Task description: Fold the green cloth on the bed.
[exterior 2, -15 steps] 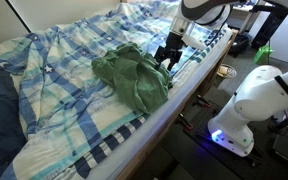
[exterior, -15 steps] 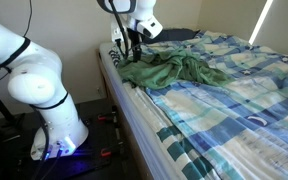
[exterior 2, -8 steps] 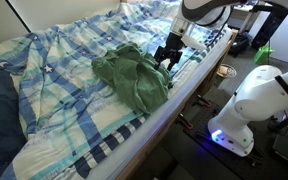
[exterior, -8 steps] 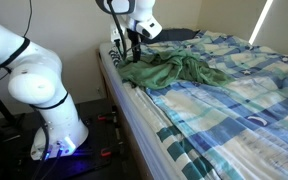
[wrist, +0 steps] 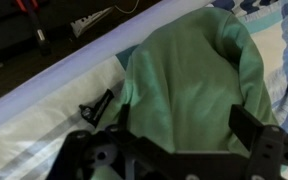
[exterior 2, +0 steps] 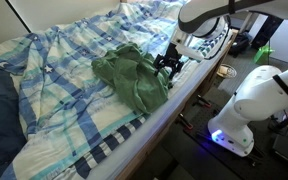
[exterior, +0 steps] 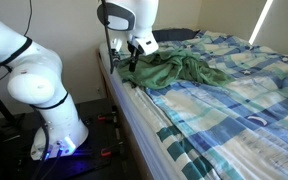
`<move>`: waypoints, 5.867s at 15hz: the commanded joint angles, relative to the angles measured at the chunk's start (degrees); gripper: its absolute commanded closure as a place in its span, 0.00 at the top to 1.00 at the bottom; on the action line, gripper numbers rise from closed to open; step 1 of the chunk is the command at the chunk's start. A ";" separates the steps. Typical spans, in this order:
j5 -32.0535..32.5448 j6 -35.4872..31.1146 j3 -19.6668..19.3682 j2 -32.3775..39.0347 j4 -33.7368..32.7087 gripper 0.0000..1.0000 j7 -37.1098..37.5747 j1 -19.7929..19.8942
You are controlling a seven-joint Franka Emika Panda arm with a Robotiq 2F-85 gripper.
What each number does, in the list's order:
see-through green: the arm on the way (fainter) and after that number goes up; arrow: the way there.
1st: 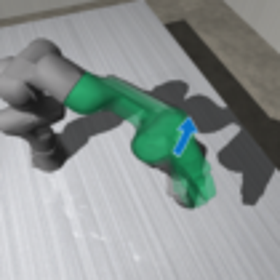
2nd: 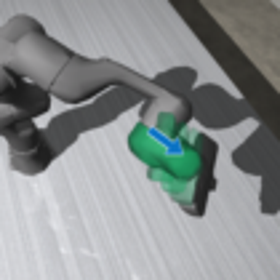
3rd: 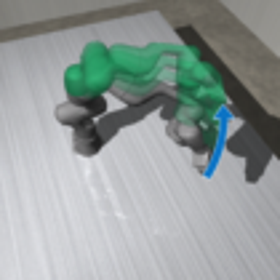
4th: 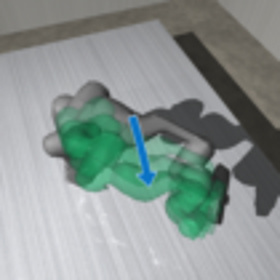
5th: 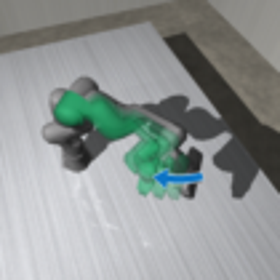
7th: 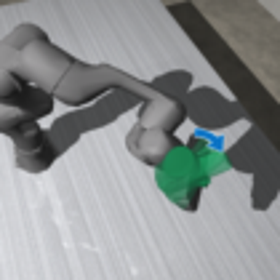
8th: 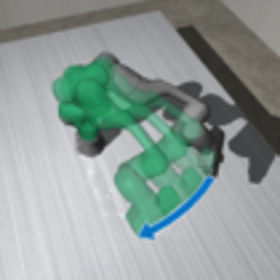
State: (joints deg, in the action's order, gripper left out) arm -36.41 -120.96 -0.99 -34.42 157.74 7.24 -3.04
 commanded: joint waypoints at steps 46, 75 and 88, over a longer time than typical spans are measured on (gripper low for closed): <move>-0.42 -5.27 7.19 0.61 1.12 0.14 11.44 0.36; 2.20 -2.80 6.85 5.53 1.14 0.86 11.54 0.02; 2.24 -3.48 6.80 4.25 1.05 0.01 11.75 -0.01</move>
State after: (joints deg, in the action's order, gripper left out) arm -34.64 -123.87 5.89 -28.43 158.82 18.45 -2.83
